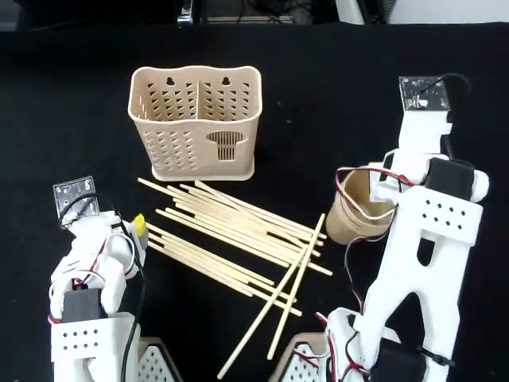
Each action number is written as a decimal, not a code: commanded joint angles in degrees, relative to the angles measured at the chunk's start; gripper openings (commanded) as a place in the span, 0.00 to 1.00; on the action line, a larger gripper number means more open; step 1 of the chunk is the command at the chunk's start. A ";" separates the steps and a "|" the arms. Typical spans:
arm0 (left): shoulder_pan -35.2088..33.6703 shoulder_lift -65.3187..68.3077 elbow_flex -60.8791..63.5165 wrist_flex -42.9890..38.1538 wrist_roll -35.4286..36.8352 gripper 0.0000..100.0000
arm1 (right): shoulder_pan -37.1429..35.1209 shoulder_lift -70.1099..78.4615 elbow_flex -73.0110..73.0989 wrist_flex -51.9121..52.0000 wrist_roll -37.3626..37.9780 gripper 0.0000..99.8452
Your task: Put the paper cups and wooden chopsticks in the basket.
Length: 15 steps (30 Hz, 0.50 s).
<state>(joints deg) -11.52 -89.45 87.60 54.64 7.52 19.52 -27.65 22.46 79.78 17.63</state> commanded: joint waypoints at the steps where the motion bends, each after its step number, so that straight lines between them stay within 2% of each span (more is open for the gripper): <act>1: -0.40 -0.62 -0.48 -1.14 -0.62 0.20 | 0.18 -3.38 -2.15 2.37 0.53 0.16; 8: -0.40 -0.62 -0.57 -1.14 -0.62 0.20 | -1.67 -13.49 0.92 1.23 0.18 0.14; 12: -0.40 -0.62 -0.57 -1.14 -0.62 0.20 | -1.23 -21.05 5.23 -2.64 0.09 0.01; 15: -0.40 -0.62 -0.66 -1.05 -0.62 0.20 | -1.23 -24.57 11.56 -5.45 0.35 0.04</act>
<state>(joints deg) -11.52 -89.45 87.60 54.64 7.52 18.64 -48.84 30.46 77.67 17.63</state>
